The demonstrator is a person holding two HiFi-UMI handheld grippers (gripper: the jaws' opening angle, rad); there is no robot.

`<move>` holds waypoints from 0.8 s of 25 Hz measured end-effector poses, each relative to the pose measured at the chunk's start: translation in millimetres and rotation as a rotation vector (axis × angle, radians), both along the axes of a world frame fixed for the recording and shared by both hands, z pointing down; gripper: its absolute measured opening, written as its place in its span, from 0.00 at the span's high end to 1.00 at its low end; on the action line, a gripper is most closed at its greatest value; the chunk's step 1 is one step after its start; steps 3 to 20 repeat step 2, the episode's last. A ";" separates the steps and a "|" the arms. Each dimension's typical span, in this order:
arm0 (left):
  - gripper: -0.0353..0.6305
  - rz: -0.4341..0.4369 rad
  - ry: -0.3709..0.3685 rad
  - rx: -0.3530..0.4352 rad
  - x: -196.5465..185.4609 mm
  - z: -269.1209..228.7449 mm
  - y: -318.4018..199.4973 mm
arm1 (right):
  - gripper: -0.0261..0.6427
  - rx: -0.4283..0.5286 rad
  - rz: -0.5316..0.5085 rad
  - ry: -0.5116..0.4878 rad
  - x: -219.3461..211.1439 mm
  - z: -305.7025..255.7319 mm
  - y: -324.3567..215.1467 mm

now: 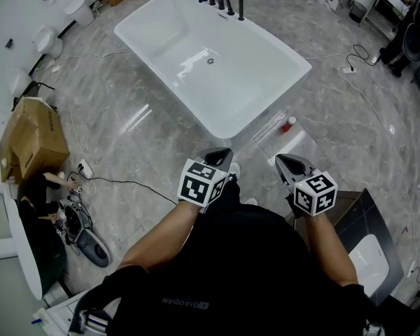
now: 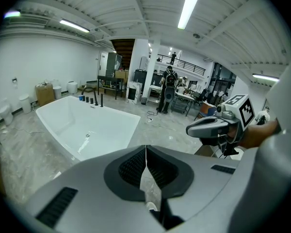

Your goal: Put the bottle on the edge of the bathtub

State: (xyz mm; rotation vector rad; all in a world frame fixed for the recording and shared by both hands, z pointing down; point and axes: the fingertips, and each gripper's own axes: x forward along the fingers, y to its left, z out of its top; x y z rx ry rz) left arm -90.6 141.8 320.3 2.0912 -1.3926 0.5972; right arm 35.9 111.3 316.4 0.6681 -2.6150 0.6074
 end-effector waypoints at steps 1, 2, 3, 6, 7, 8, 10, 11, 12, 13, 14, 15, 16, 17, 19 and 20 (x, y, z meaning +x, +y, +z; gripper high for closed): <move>0.92 0.000 -0.001 0.000 -0.3 0.3 0.2 | 0.90 -0.001 -0.001 0.000 -0.3 0.5 0.8; 0.92 0.000 -0.001 0.000 -0.6 0.4 0.2 | 0.90 -0.001 -0.001 -0.001 -0.6 1.0 1.5; 0.92 0.000 -0.001 0.000 -0.6 0.4 0.2 | 0.90 -0.001 -0.001 -0.001 -0.6 1.0 1.5; 0.92 0.000 -0.001 0.000 -0.6 0.4 0.2 | 0.90 -0.001 -0.001 -0.001 -0.6 1.0 1.5; 0.92 0.000 -0.001 0.000 -0.6 0.4 0.2 | 0.90 -0.001 -0.001 -0.001 -0.6 1.0 1.5; 0.92 0.000 -0.001 0.000 -0.6 0.4 0.2 | 0.90 -0.001 -0.001 -0.001 -0.6 1.0 1.5; 0.92 0.000 -0.001 0.000 -0.6 0.4 0.2 | 0.90 -0.001 -0.001 -0.001 -0.6 1.0 1.5; 0.92 0.000 -0.001 0.000 -0.6 0.4 0.2 | 0.90 -0.001 -0.001 -0.001 -0.6 1.0 1.5; 0.92 0.000 -0.001 0.000 -0.6 0.4 0.2 | 0.90 -0.001 -0.001 -0.001 -0.6 1.0 1.5; 0.92 0.000 -0.001 0.000 -0.6 0.4 0.2 | 0.90 -0.001 -0.001 -0.001 -0.6 1.0 1.5; 0.92 0.000 -0.001 0.000 -0.6 0.4 0.2 | 0.90 -0.001 -0.001 -0.001 -0.6 1.0 1.5; 0.92 0.000 -0.001 0.000 -0.6 0.4 0.2 | 0.90 -0.001 -0.001 -0.001 -0.6 1.0 1.5; 0.92 0.000 -0.001 0.000 -0.6 0.4 0.2 | 0.90 -0.001 -0.001 -0.001 -0.6 1.0 1.5; 0.92 0.000 -0.001 0.000 -0.6 0.4 0.2 | 0.90 -0.001 -0.001 -0.001 -0.6 1.0 1.5; 0.92 0.000 -0.001 0.000 -0.6 0.4 0.2 | 0.90 -0.001 -0.001 -0.001 -0.6 1.0 1.5; 0.92 0.000 -0.001 0.000 -0.6 0.4 0.2 | 0.90 -0.001 -0.001 -0.001 -0.6 1.0 1.5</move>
